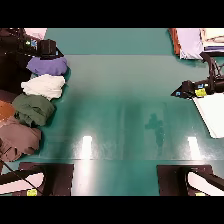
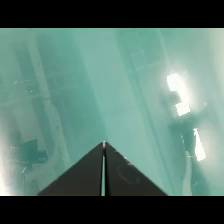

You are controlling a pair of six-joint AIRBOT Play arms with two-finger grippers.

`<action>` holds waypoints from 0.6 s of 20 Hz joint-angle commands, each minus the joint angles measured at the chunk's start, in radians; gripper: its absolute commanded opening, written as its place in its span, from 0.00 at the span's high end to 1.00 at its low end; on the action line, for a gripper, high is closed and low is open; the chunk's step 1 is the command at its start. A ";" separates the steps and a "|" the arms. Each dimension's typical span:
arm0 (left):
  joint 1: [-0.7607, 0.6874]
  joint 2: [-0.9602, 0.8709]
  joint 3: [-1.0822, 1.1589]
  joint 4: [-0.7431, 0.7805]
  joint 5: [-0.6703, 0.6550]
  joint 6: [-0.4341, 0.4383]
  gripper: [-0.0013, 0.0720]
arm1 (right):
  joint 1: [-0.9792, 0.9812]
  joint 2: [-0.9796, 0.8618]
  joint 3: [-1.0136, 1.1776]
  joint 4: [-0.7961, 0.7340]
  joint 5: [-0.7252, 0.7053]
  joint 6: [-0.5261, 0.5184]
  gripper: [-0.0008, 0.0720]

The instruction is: Fold the shirts.

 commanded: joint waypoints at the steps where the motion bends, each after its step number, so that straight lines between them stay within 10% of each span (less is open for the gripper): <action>1: 0.000 0.000 0.000 0.000 0.002 0.000 0.95 | 0.001 0.000 0.001 0.000 0.003 0.000 0.97; 12: 0.000 0.000 0.000 0.000 0.002 0.000 0.95 | 0.001 0.000 0.001 0.000 0.026 0.000 0.97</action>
